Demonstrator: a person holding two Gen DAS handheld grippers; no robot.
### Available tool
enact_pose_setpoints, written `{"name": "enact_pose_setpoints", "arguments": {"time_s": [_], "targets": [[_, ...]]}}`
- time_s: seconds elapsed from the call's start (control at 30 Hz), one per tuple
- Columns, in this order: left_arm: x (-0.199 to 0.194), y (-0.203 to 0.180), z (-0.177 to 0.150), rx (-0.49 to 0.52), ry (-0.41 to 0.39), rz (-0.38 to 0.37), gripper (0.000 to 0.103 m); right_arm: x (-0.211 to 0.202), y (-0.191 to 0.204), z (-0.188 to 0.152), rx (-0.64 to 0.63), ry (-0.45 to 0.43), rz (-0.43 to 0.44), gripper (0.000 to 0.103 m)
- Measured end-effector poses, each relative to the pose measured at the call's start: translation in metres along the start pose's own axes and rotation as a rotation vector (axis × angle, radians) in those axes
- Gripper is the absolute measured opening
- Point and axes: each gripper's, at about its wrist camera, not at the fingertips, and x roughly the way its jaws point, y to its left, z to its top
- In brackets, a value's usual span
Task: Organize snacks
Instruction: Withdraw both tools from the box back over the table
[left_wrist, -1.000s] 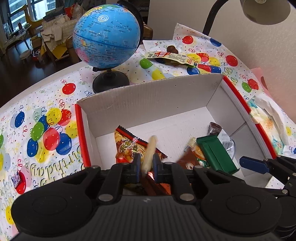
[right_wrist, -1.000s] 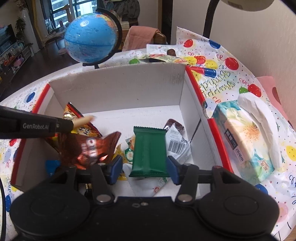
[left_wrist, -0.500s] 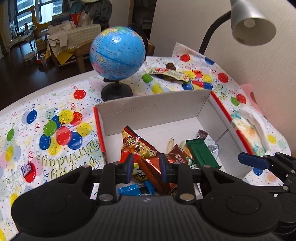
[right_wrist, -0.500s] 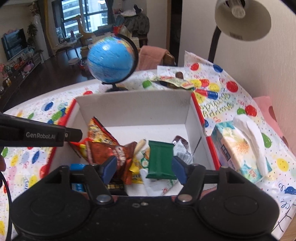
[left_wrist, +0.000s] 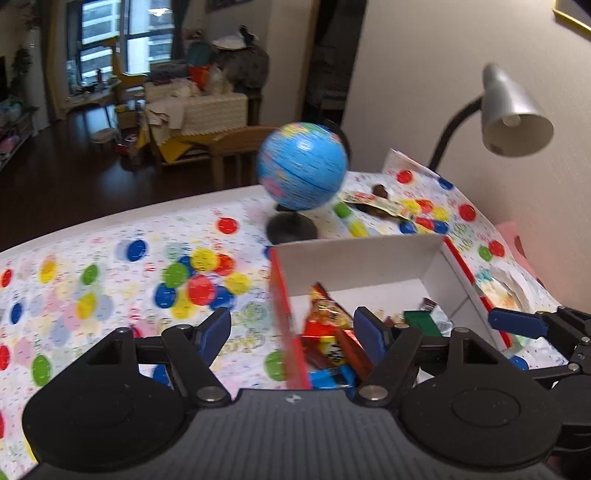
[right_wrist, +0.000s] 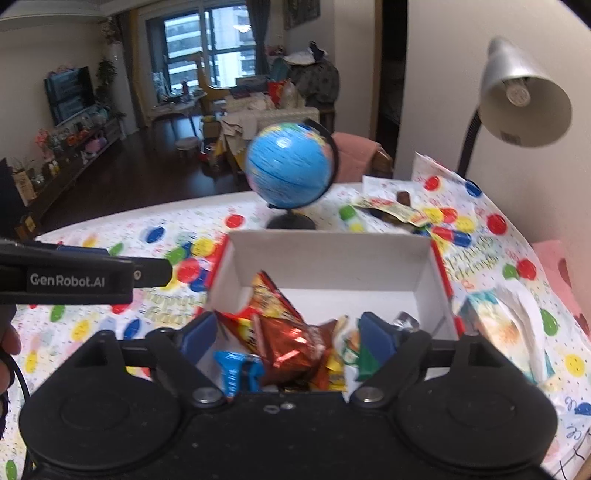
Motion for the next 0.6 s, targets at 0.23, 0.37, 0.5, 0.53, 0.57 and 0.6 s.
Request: {"name": "enact_pose_setpoints", "arguments": {"time_s": [0.23,0.37,0.5,0.53,0.57,0.6], "targets": [[-0.026,0.041,-0.013,-0.05,-0.036,0.073,0.079,-0.002,0.036,0.006,-0.04,-0.017,0.048,0.098],[-0.038,0.066,-0.024,-0.074,-0.047,0.104,0.08,-0.001,0.06,0.008,-0.065,-0.028,0.083,0.101],[-0.047,0.093,-0.036,-0.106,-0.048,0.148,0.081,0.003,0.088,0.009,-0.089,-0.036,0.119,0.103],[-0.049,0.101,-0.04,-0.117,-0.048,0.157,0.081,0.005,0.096,0.009,-0.097,-0.04,0.125,0.103],[-0.052,0.108,-0.043,-0.13,-0.048,0.169,0.081,0.007,0.103,0.009,-0.103,-0.044,0.125,0.103],[-0.053,0.116,-0.046,-0.143,-0.047,0.18,0.081,0.008,0.111,0.008,-0.109,-0.047,0.128,0.103]]}}
